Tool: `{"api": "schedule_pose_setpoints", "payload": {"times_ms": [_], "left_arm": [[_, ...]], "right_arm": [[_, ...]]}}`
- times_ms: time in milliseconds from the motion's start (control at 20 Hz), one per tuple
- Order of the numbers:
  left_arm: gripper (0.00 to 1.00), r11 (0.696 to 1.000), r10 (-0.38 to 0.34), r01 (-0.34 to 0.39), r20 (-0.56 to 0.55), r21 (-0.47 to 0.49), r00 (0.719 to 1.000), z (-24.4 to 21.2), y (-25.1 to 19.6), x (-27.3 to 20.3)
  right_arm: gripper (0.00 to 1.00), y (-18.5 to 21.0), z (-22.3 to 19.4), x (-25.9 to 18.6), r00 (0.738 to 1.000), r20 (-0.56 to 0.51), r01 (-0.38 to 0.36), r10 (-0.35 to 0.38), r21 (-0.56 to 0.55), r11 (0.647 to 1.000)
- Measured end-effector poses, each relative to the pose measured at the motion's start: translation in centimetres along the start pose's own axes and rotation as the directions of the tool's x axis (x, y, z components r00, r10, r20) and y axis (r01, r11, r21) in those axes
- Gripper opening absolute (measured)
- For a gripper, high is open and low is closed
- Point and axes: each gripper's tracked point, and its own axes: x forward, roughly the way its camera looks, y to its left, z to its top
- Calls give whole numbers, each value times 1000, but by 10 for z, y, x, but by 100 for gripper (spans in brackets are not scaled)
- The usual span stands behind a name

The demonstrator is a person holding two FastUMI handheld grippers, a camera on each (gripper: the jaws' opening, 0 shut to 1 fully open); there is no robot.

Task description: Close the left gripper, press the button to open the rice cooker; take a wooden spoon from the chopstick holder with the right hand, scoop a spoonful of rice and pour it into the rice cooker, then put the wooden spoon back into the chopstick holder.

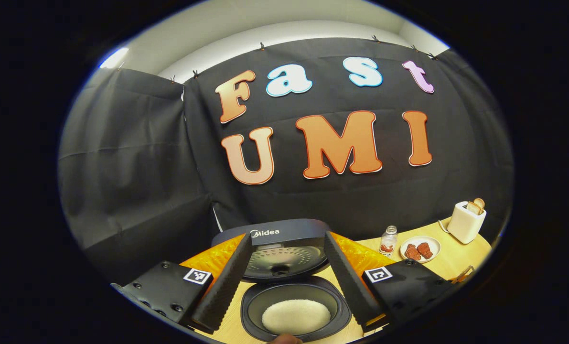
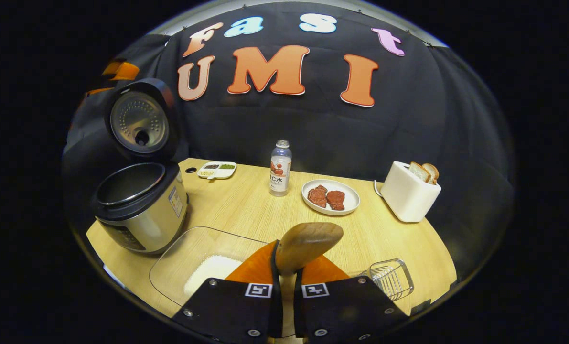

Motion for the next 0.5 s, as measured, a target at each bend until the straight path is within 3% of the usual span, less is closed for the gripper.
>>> {"api": "schedule_pose_setpoints", "payload": {"times_ms": [500], "left_arm": [[100,998,56,-56,-36,10,998,-22,47,4]], "right_arm": [[8,37,-17,3,998,21,62,-60,-157,986]]}}
